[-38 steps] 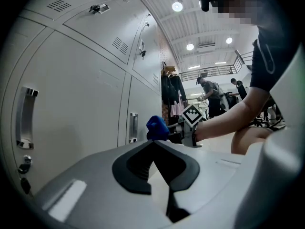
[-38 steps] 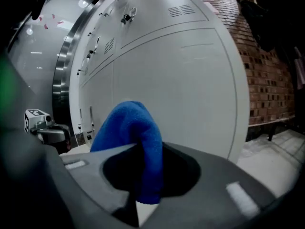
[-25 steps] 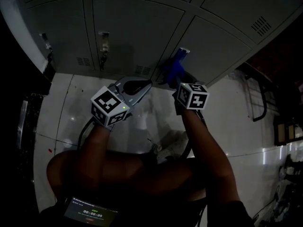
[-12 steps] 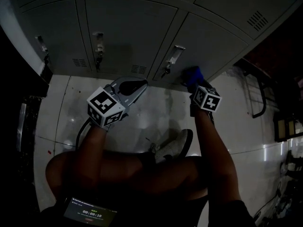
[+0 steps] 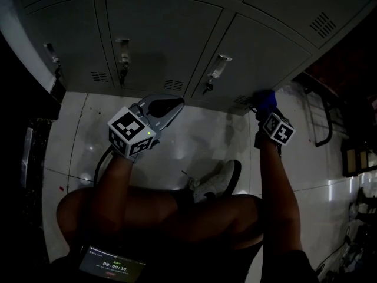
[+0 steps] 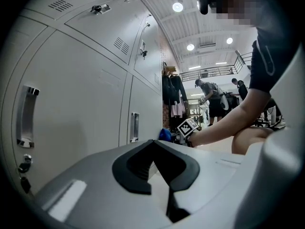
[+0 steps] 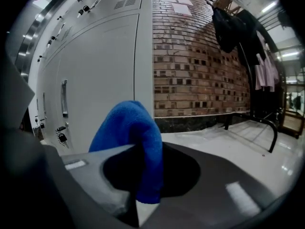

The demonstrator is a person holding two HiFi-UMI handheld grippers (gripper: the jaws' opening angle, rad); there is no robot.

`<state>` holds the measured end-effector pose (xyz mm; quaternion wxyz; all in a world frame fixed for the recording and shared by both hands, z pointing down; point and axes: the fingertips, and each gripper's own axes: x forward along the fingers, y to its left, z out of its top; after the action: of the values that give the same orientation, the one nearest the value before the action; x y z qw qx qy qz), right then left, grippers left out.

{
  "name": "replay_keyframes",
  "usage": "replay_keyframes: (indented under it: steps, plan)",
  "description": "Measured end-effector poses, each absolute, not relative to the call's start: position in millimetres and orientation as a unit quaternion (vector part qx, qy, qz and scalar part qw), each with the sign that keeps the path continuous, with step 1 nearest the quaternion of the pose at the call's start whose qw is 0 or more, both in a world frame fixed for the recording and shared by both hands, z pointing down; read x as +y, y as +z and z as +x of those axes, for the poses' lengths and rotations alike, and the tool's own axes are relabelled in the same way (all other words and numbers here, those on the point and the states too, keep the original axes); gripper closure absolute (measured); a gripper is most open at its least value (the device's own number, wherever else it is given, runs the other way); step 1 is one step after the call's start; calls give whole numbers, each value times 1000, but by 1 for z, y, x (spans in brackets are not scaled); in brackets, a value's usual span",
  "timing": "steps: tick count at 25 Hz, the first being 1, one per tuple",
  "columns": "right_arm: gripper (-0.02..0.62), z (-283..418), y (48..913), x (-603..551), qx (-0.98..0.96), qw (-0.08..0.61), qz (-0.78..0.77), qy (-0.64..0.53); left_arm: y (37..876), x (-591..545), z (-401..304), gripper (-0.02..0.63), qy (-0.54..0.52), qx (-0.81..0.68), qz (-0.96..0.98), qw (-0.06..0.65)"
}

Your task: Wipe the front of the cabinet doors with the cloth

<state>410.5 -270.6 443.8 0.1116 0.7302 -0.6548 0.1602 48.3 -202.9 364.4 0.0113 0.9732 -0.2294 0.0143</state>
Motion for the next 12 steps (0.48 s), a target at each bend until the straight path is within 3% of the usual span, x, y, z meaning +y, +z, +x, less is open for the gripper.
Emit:
replay_keyframes:
  steps: [5, 12]
  plan:
    - [523, 399, 433, -271, -664, 104, 725, 150, 365, -202, 49, 600, 18, -228, 973, 9]
    - [523, 298, 389, -271, -747, 83, 648, 125, 364, -203, 49, 601, 15, -230, 973, 10]
